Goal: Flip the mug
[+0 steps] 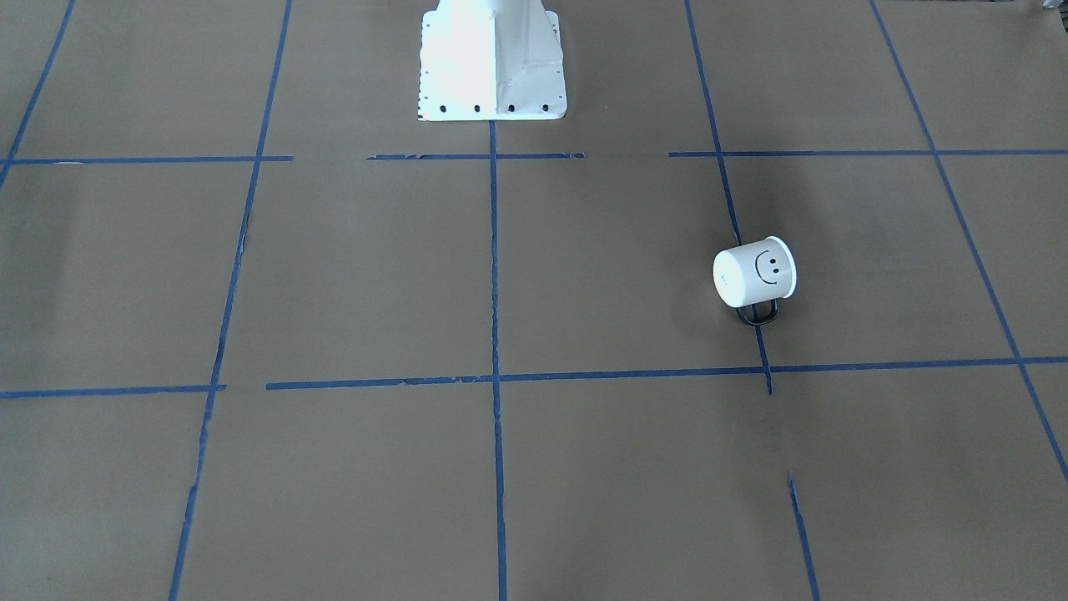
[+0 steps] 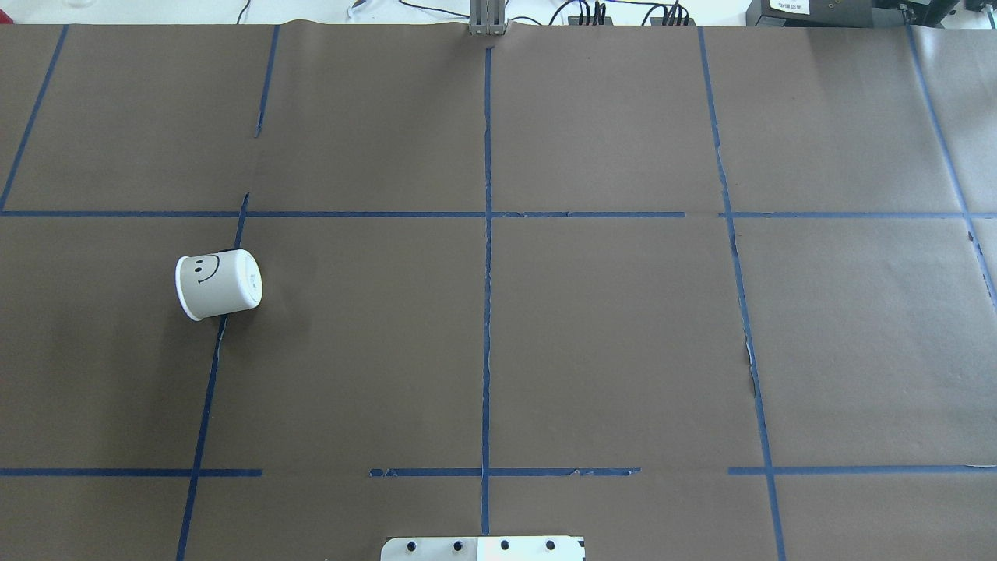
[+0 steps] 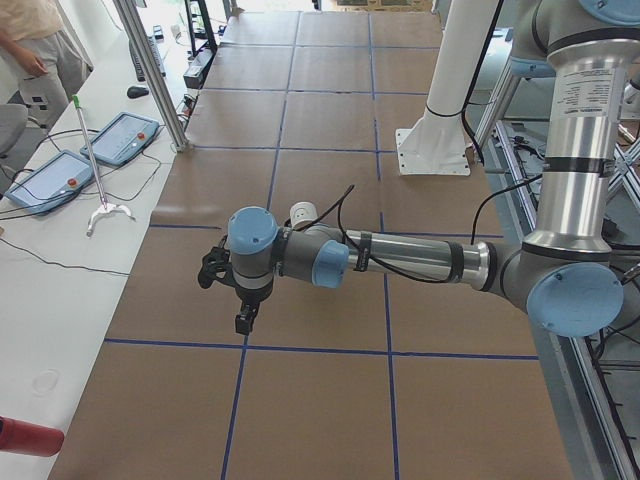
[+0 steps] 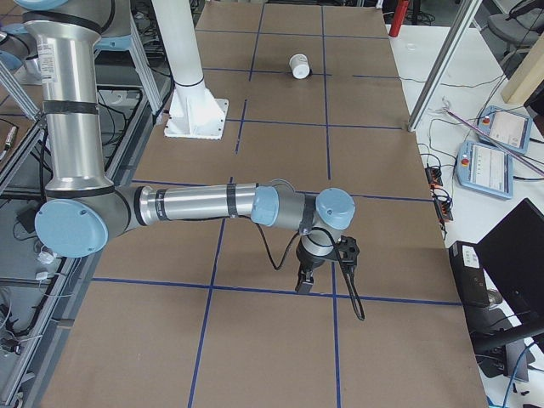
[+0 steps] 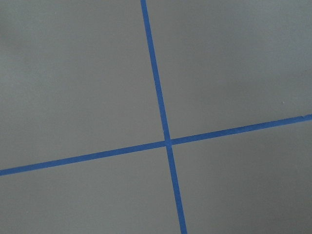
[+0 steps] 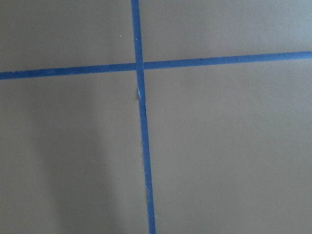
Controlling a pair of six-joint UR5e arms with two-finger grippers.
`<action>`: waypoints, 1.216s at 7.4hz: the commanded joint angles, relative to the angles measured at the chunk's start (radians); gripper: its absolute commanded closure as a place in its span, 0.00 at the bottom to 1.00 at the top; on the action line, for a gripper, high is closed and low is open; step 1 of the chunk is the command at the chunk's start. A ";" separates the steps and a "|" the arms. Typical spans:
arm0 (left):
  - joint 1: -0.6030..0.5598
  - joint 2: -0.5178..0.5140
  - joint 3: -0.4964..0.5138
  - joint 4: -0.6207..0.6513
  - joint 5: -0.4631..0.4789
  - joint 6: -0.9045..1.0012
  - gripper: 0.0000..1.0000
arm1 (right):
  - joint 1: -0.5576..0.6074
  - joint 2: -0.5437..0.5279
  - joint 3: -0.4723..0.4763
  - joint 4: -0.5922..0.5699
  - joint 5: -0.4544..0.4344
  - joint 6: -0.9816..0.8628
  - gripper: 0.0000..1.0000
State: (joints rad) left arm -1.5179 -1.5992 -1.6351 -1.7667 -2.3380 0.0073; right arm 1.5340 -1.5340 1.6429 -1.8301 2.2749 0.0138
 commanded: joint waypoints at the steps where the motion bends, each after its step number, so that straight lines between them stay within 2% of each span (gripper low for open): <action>1: 0.100 0.008 -0.002 -0.159 0.008 -0.214 0.00 | 0.000 0.000 0.000 0.000 0.000 0.000 0.00; 2: 0.172 0.013 0.004 -0.301 0.012 -0.406 0.00 | 0.000 0.000 0.000 0.000 0.000 0.000 0.00; 5: 0.397 0.174 -0.005 -0.887 0.098 -0.973 0.00 | 0.000 0.000 0.000 0.000 0.000 0.000 0.00; 6: 0.451 0.191 -0.006 -1.002 0.117 -1.115 0.00 | 0.000 0.000 0.000 0.000 0.000 0.000 0.00; 7: 0.497 0.196 -0.006 -1.193 0.118 -1.341 0.00 | 0.000 -0.002 0.000 0.000 0.000 0.000 0.00; 8: 0.540 0.196 -0.005 -1.321 0.170 -1.489 0.00 | 0.000 0.000 0.000 0.000 0.000 0.000 0.00; 9: 0.626 0.183 0.003 -1.339 0.297 -1.605 0.00 | 0.000 0.000 0.000 0.000 0.000 0.000 0.00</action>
State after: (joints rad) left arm -0.9779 -1.4087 -1.6383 -3.0248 -2.1536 -1.4315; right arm 1.5340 -1.5344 1.6429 -1.8300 2.2749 0.0138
